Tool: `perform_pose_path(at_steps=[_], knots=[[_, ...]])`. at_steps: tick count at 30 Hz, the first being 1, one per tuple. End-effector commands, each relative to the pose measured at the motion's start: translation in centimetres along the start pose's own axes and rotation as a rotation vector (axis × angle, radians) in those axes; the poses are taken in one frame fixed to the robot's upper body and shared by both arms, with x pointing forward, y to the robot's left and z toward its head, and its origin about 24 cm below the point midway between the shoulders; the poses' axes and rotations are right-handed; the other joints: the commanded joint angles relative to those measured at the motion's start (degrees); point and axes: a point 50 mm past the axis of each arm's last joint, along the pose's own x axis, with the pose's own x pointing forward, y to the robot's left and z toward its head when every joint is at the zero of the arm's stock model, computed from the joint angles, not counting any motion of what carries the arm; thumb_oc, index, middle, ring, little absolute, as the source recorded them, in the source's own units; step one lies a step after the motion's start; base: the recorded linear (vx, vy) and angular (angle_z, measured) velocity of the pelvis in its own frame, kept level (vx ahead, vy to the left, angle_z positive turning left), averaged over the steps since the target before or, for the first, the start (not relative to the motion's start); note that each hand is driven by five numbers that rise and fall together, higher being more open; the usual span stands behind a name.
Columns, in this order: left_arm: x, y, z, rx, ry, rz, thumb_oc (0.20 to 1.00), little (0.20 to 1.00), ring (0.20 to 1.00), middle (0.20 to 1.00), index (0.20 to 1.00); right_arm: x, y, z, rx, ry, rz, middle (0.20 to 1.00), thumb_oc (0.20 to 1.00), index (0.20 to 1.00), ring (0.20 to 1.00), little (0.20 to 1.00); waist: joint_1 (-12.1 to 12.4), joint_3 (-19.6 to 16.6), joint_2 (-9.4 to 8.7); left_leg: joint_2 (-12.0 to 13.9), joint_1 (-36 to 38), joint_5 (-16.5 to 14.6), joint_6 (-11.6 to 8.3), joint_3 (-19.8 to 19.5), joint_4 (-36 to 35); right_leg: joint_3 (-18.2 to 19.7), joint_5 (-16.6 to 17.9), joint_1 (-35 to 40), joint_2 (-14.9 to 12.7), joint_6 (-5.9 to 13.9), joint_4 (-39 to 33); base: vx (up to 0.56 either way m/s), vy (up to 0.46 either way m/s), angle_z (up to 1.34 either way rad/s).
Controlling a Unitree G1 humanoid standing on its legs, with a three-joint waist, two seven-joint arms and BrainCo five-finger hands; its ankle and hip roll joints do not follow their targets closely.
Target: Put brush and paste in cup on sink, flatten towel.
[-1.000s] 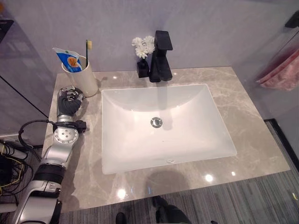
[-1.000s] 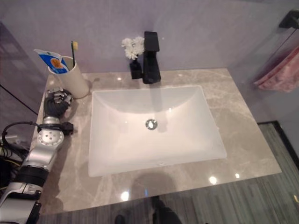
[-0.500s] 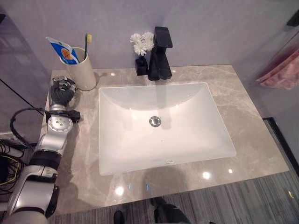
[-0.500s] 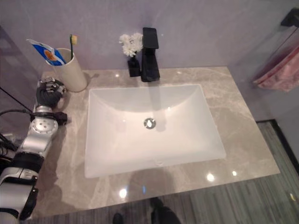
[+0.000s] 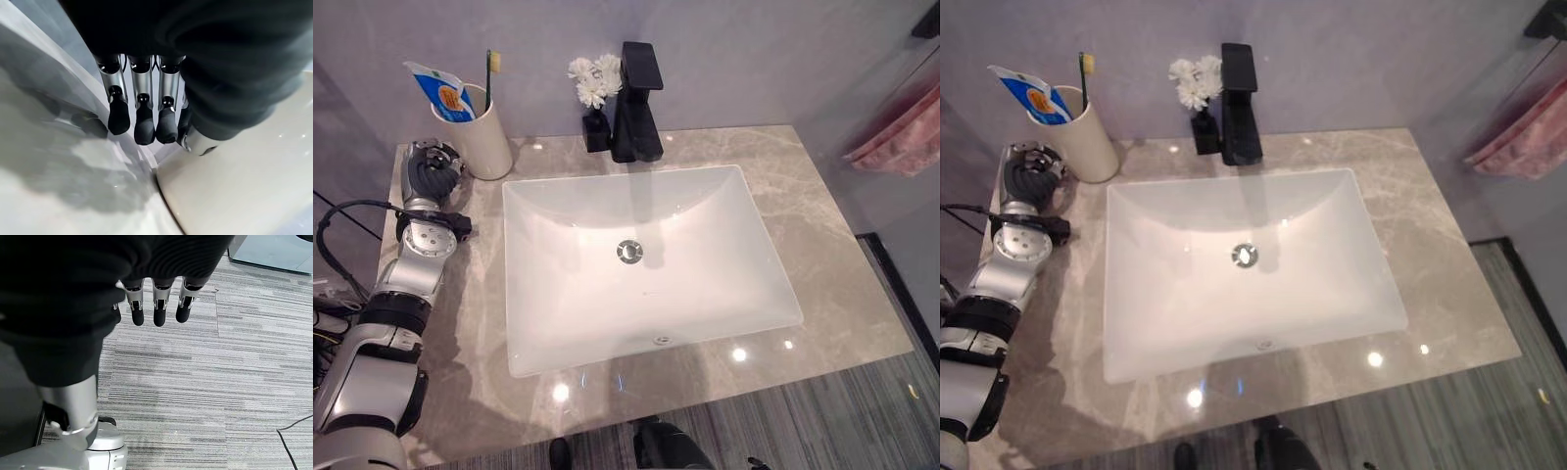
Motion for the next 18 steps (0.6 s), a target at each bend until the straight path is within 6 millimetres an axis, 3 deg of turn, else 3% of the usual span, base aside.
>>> perform_pose_path(at_steps=[1,18], knots=[[0.2,-1.7,1.8,0.018,-0.077,-0.039,0.200,0.200,0.200,0.200,0.200,0.4,-1.6,1.5,0.006,-0.044,-0.041,1.000,1.000,1.000,1.000,1.000,-1.6,3.4,0.85,1.4,3.4,3.0,-1.07,1.7,0.3,0.0,-4.7,5.3,-0.2,4.03,0.0,0.00,0.000,0.00],[-0.4,-4.5,3.3,-0.031,-0.113,-0.096,0.200,0.200,0.200,0.200,0.200,0.4,-2.0,1.9,0.010,-0.060,-0.061,1.000,1.000,1.000,1.000,1.000,-2.7,3.1,2.05,1.5,4.4,2.6,-1.29,3.3,0.3,1.1,-4.9,5.0,0.6,3.83,0.0,0.01,-0.004,-0.04]])
